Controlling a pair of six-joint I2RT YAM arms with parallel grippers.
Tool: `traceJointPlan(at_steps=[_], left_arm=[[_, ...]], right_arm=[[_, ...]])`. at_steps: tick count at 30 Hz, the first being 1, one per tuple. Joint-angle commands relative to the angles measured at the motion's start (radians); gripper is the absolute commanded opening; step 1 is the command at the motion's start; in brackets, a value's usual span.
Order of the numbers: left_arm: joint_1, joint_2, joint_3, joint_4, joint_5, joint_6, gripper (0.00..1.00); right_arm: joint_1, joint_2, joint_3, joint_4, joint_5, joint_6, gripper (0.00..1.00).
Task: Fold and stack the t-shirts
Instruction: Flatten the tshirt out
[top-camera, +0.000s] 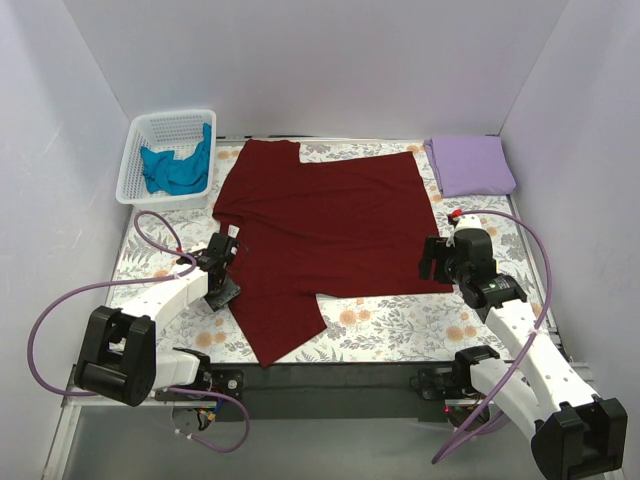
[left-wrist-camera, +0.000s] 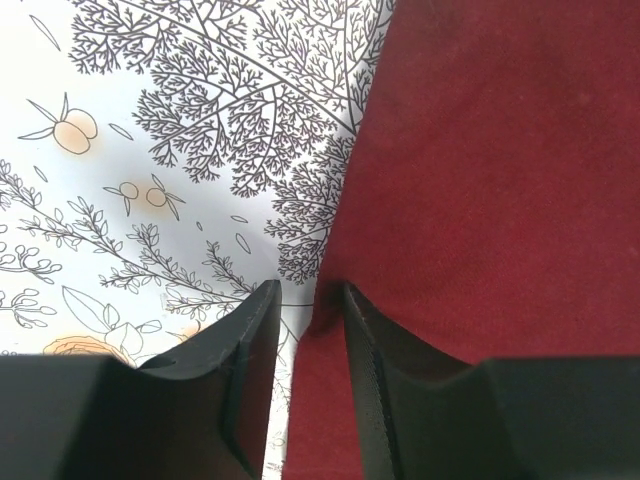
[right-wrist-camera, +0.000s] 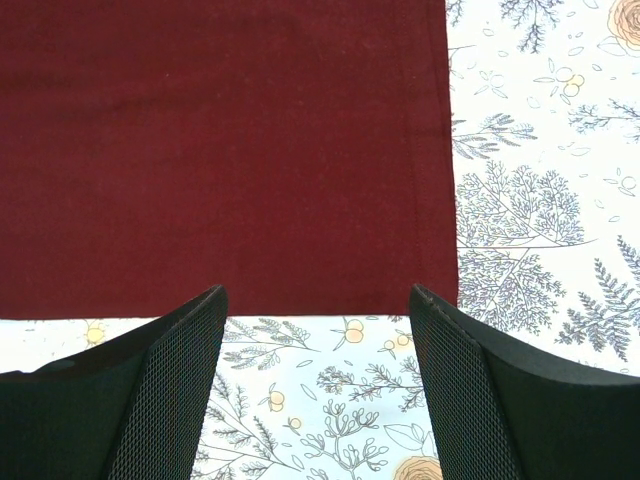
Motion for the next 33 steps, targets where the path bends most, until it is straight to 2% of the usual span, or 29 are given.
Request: traceJointPlan(at_steps=[1,6,8,10,12,17,18,20,24,28,33], left_arm=[[0.002,0.021,0.001,-0.023,0.006,-0.014,0.29],[0.001,0.014,0.001,-0.020,0.035,-0.004,0.28],[0.001,0.006,-0.005,-0.012,0.040,0.003,0.22],[0.001,0.006,-0.005,-0.007,0.043,0.006,0.20],[-0.004,0.006,-0.007,0.000,0.044,0.013,0.19],[-0.018,-0.002,-0.013,0.014,0.052,0.023,0.05],[-0.021,-0.006,-0.013,0.020,0.052,0.026,0.04],[-0.024,-0.012,-0.011,0.023,0.049,0.029,0.00],[-0.024,-0.020,-0.011,0.028,0.049,0.032,0.00],[-0.022,-0.031,-0.013,0.031,0.049,0.036,0.00],[-0.022,-0.034,-0.015,0.036,0.053,0.039,0.00]], right_arm=[[-0.003,0.017,0.017,0.009,0.039,0.011,0.79],[-0.003,0.058,0.027,-0.043,0.102,0.035,0.80],[-0.009,0.083,0.031,-0.067,0.111,0.058,0.84],[-0.029,0.123,0.031,-0.081,0.102,0.074,0.86],[-0.048,0.156,0.022,-0.092,0.082,0.092,0.85],[-0.143,0.213,0.004,-0.086,0.024,0.095,0.83],[-0.151,0.234,0.004,-0.080,0.021,0.095,0.82],[-0.175,0.256,0.007,-0.069,0.013,0.098,0.80],[-0.195,0.316,0.016,-0.043,0.004,0.103,0.74],[-0.201,0.360,0.021,-0.018,0.010,0.106,0.63],[-0.207,0.403,0.002,0.014,0.010,0.109,0.58]])
